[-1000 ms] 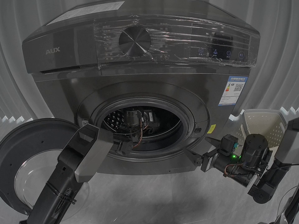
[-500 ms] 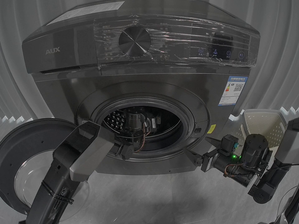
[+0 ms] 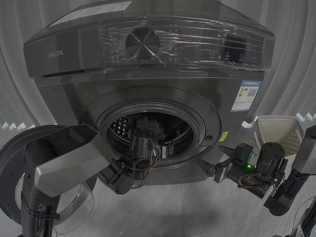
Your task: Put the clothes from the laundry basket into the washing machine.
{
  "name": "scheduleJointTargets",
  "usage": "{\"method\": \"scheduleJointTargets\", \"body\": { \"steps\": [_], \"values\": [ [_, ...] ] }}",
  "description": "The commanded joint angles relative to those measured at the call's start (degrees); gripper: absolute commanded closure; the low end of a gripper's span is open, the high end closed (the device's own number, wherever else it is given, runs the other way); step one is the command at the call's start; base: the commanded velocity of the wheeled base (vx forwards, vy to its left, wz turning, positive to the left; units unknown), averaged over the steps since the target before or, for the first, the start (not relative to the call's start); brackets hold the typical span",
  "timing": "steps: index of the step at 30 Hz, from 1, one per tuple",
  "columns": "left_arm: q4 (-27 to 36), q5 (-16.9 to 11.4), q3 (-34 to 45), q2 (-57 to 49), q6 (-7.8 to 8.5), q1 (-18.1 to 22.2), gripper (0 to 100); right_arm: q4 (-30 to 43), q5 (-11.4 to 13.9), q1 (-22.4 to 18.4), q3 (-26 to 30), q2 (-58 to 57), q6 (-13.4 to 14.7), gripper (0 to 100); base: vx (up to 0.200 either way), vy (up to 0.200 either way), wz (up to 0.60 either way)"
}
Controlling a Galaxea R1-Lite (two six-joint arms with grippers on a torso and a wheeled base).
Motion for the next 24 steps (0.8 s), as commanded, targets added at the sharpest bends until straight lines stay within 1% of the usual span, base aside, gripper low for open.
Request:
{"method": "scheduleJointTargets", "body": {
  "steps": [1,2,3,6,7,8,13,14,16,19,20,22,23,24],
  "values": [
    [-5.20,1.00,14.71,-13.26,-0.22,-4.32,0,-0.23,0.00,0.11,1.91,-2.00,-0.03,0,0.000,0.000,0.00],
    [-5.20,1.00,14.71,-13.26,-0.22,-4.32,0,-0.23,0.00,0.11,2.00,-2.08,-0.03,0,0.000,0.000,0.00],
    [-7.66,1.00,18.31,-15.72,-0.22,-4.85,0,-0.23,0.00,0.20,2.79,-3.31,-0.03,0,0.000,0.000,0.00],
    [-12.85,1.00,24.82,-20.20,-0.22,-5.99,0,-0.23,0.00,0.20,4.81,-5.51,-0.11,0,0.000,0.000,0.00],
    [-13.73,1.00,26.31,-21.17,-0.30,-6.43,0,-0.23,0.00,0.20,5.34,-6.04,-0.11,0,0.000,0.000,0.00],
    [-15.05,1.00,29.74,-23.37,-0.30,-7.22,0,-0.14,-0.09,0.20,6.13,-7.01,-0.11,0,0.000,0.000,0.00],
    [-17.77,0.82,41.34,-32.51,-0.57,-10.30,0,-0.23,-0.17,-0.24,10.26,-11.40,-0.11,0,0.000,0.000,0.00],
    [-18.21,0.82,42.66,-34.35,-0.65,-10.39,0,-0.23,-0.09,-0.24,10.79,-12.46,-0.11,0,0.000,0.000,0.00],
    [-19.62,1.00,44.86,-37.87,-0.92,-10.30,0,-0.14,-0.70,-0.15,11.58,-15.09,-0.03,0,0.000,0.000,0.00],
    [-21.81,2.05,46.79,-41.82,-0.92,-9.33,0,-0.23,-1.14,-0.24,12.99,-18.52,-0.03,0,0.000,0.000,0.00],
    [-22.87,2.49,49.16,-44.28,-1.09,-8.63,0,-0.14,-1.93,-0.33,13.60,-20.28,-0.03,0,0.000,0.000,0.00],
    [-23.92,2.58,52.41,-47.71,-0.83,-8.36,0,-0.14,-3.34,-0.59,14.66,-22.65,0.06,0,0.000,0.000,0.00],
    [-24.01,2.58,52.68,-48.06,-0.83,-8.36,0,-0.14,-3.34,-0.59,14.83,-22.83,0.06,0,0.000,0.000,0.00],
    [-24.19,2.49,55.84,-51.40,-0.39,-8.54,0,-0.14,-4.04,-0.77,16.24,-24.94,0.68,0,0.000,0.000,0.00]
  ]
}}
